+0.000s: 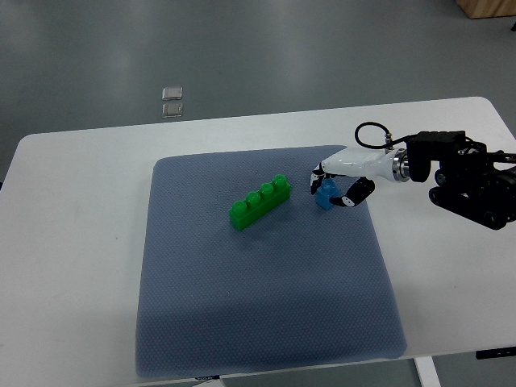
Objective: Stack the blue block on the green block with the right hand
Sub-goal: 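Close the right hand fingers around the blue block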
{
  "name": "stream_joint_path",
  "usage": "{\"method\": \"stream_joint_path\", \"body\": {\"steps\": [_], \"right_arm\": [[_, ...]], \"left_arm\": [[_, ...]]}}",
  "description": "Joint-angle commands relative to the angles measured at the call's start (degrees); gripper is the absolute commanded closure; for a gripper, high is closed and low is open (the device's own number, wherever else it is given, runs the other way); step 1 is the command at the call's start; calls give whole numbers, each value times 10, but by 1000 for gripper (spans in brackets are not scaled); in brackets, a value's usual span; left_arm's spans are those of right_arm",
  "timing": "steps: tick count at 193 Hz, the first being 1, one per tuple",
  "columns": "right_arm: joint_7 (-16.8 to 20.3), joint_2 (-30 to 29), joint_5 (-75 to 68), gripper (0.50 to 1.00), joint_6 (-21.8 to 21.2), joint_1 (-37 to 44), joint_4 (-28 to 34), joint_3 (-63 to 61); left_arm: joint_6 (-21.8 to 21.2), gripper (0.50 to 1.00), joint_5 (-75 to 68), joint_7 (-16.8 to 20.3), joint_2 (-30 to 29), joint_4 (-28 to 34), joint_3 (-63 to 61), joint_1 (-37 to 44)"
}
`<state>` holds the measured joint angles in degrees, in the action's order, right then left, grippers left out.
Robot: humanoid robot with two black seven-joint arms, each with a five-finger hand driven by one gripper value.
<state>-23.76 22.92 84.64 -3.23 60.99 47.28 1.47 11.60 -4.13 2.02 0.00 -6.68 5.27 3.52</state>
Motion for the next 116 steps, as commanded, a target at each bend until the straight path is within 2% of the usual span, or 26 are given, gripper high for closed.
{"method": "stream_joint_path", "body": {"steps": [1,61,100,116], "right_arm": [[-1,0,1,846,2,0,0,3],[-2,5,1,889,3,1,0,3],[-5,6,1,948,2,1,0,4],[-6,7,1,955,3,2,0,4]], "left_arm": [[0,500,0,0,0,0,0,0],[0,500,0,0,0,0,0,0],[0,500,0,0,0,0,0,0],[0,500,0,0,0,0,0,0]]}}
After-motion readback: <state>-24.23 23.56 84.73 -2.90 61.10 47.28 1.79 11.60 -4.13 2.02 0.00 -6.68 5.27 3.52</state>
